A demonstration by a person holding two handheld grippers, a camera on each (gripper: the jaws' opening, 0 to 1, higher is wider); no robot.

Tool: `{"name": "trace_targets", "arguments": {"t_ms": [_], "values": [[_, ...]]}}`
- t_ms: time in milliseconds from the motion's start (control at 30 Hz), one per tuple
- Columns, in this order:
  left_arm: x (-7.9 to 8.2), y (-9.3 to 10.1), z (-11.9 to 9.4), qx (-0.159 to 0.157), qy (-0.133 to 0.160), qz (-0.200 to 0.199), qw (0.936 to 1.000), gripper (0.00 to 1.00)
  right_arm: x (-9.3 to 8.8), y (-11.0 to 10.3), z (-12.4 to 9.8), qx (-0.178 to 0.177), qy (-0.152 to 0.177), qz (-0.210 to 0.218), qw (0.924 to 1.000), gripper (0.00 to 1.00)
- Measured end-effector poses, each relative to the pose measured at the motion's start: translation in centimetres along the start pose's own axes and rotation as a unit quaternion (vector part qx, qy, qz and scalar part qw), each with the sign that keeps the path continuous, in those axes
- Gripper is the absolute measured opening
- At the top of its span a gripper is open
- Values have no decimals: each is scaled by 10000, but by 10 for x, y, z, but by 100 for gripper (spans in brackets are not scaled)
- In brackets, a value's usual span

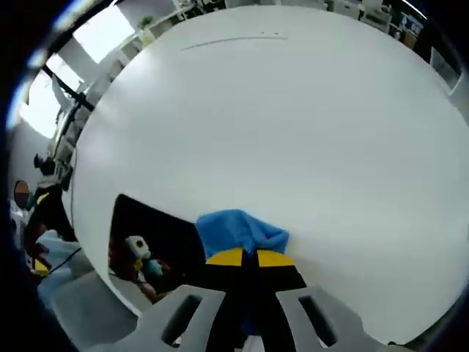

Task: Wipe the mirror surface with the cleaning cloth until all visible marks leave the cleaned area.

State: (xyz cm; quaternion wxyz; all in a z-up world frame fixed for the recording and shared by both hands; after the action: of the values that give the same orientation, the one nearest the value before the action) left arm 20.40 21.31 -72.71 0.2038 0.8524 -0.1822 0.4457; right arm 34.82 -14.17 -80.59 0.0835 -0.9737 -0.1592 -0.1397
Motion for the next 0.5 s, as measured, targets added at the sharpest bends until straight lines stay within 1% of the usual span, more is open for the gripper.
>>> {"name": "trace_targets", "arguments": {"t_ms": [133,200,300,367,400,433,467,500], "values": [[0,0,1,7,20,-23,10000,100,0,2,0,24,10,58,10000,0],[1,1,2,-4,35,-19,10000,100,-1,1,0,23,60,-28,10000,0],[3,1,3,-14,60,6,10000,100,-3,2,-1,58,161,-50,9998,0],[6,2,3,-19,75,24,10000,100,-4,1,-7,111,214,-35,9997,0],[6,3,3,-27,79,35,10000,100,4,-6,-19,429,510,200,9976,0],[7,3,3,-31,81,45,10000,100,12,-6,-31,397,763,170,9962,0],[6,2,2,-24,81,49,10000,100,20,-3,-49,248,970,-72,9949,0],[6,1,2,-11,80,44,10000,100,23,-1,-59,270,1051,-122,9940,0]]}}
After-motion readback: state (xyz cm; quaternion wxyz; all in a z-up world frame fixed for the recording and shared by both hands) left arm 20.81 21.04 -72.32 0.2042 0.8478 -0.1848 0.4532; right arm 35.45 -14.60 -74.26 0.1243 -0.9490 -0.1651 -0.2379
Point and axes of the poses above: the point that each gripper's makers call its tool centre point, and the gripper's own axes: z roughly forward along the fingers, y roughly to its right, x roughly out of its top, the point moved 7 cm from there along -z, roughly backward along the fingers, and after that the axes turned 3 degrees about -z, right-handed, at the moved point
